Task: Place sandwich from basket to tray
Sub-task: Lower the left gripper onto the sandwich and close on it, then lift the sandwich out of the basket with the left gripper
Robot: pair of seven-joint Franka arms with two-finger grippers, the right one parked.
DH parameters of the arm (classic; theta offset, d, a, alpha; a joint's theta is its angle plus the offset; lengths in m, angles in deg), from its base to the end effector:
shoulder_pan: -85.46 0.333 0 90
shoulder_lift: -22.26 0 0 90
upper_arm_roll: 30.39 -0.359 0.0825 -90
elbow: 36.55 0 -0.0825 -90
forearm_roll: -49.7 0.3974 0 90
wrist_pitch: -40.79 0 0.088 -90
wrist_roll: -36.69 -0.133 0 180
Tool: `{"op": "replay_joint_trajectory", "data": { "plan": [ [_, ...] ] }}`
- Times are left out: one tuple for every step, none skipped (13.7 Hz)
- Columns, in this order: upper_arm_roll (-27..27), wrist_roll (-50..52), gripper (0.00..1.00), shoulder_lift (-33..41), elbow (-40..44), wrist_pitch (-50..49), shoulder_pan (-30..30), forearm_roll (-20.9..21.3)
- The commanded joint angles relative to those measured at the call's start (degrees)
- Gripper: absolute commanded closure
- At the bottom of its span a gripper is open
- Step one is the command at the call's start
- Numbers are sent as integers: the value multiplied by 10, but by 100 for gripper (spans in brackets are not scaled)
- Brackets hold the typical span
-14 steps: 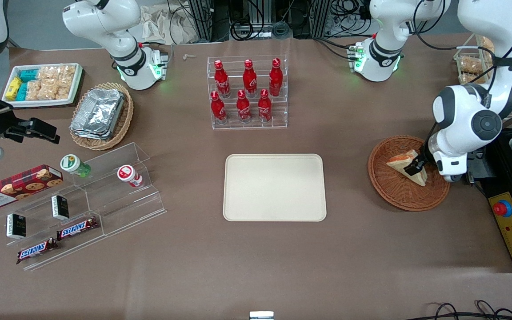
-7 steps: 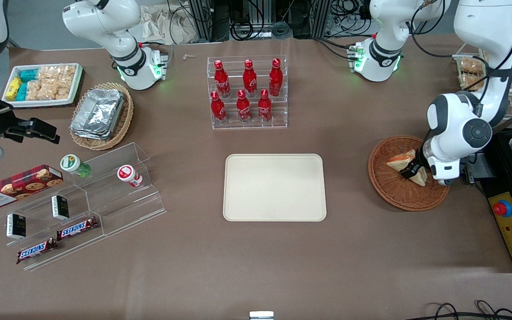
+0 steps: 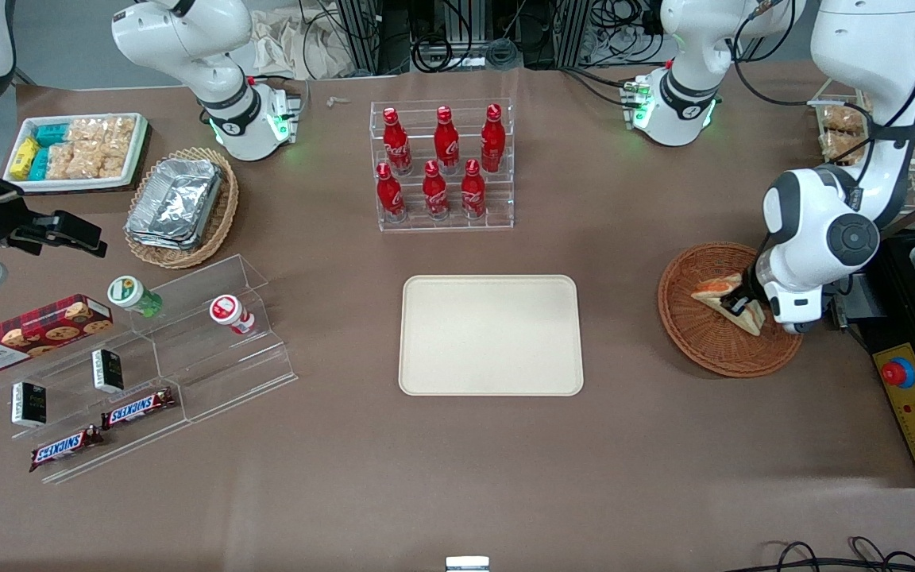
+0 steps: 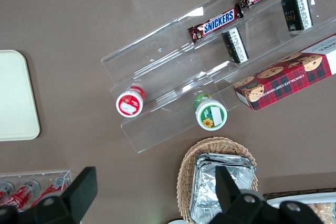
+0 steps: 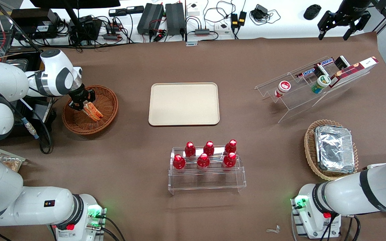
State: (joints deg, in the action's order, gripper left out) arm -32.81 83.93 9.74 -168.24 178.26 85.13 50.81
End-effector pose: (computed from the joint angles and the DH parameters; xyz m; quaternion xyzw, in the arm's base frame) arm 0.5291 0.0200 0.2492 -0.9103 -0.4095 0.0501 0.0324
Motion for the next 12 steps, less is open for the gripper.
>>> {"op": "replay_joint_trajectory", "data": {
  "plan": [
    [5,15,100,53,-2,-34,-3,14],
    [14,10,100,76,-1,-57,-3,15],
    [21,-3,100,96,1,-87,-3,15],
    [28,-15,100,115,6,-120,-3,15],
    [35,-23,100,131,14,-154,-3,15],
    [48,-27,100,143,27,-187,-1,16],
    [60,-28,100,149,46,-217,-1,16],
    [77,-36,100,150,66,-248,-2,16],
    [98,-49,100,150,89,-277,-2,17],
    [121,-64,100,148,109,-303,-1,17],
    [145,-73,100,148,120,-315,-1,17],
    [165,-75,100,149,125,-316,-1,17]
  ]
}}
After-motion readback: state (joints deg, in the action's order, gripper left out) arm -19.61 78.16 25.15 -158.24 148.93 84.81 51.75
